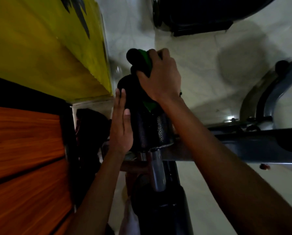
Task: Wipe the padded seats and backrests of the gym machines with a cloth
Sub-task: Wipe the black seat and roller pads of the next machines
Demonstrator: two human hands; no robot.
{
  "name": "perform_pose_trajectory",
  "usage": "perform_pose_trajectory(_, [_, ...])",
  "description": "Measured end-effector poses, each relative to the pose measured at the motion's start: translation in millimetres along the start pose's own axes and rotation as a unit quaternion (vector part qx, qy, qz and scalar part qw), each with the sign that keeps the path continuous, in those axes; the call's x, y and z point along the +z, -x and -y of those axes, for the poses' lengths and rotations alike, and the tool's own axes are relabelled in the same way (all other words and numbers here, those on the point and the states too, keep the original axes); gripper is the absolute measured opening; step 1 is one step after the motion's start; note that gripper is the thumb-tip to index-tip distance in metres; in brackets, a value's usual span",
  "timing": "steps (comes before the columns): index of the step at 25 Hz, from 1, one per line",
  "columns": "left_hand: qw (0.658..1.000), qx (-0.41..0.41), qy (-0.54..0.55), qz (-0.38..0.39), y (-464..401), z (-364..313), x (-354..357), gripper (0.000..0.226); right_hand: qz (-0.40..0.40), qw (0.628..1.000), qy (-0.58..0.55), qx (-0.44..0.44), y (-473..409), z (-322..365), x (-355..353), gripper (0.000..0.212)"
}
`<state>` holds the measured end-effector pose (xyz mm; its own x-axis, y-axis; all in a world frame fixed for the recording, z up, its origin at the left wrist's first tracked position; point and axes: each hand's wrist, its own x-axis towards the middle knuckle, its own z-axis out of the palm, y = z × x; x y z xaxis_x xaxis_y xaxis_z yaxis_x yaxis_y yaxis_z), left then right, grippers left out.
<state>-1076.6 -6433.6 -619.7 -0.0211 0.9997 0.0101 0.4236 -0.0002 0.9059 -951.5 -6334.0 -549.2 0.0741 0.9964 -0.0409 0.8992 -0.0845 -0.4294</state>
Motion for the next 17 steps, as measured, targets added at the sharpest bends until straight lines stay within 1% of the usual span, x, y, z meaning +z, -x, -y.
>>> perform_pose_trajectory(2, [1.0, -0.001, 0.004, 0.005, 1, 2, -3, 0.049, -0.022, 0.999, -0.017, -0.018, 16, -2, 1, 0.053])
perform_pose_trajectory(4, [1.0, -0.011, 0.012, 0.01, 2, 1, -6, 0.049, -0.037, 0.998, -0.029, -0.049, 63, -8, 1, 0.059])
perform_pose_trajectory(6, [1.0, -0.019, -0.006, 0.01, 2, -3, -9, 0.051, -0.017, 0.998, -0.024, -0.061, 115, -17, 0, 0.066])
perform_pose_trajectory(9, [0.998, -0.016, -0.042, -0.045, 0, -21, -6, 0.05, 0.011, 0.996, -0.055, -0.064, 161, -35, -5, 0.068])
perform_pose_trajectory(10, [0.997, -0.007, -0.05, -0.053, -2, -30, -1, 0.049, 0.01, 0.995, -0.08, -0.064, 165, -40, -7, 0.066])
perform_pose_trajectory(11, [0.997, 0.002, -0.064, -0.045, -4, -39, 5, 0.049, 0.005, 0.993, -0.108, -0.056, 165, -43, -11, 0.064])
perform_pose_trajectory(13, [0.991, 0.008, -0.137, -0.012, -7, -51, 19, 0.05, -0.021, 0.989, -0.145, -0.019, 157, -50, -17, 0.06])
perform_pose_trajectory(15, [0.979, 0.017, -0.203, -0.002, -7, -49, 27, 0.052, -0.037, 0.987, -0.158, 0.015, 145, -57, -22, 0.06])
perform_pose_trajectory(16, [0.98, 0.022, -0.197, -0.001, -6, -43, 25, 0.052, -0.034, 0.986, -0.162, 0.023, 139, -58, -22, 0.061])
perform_pose_trajectory(17, [0.986, 0.023, -0.166, 0.003, -6, -36, 21, 0.052, -0.028, 0.986, -0.161, 0.021, 134, -55, -20, 0.062])
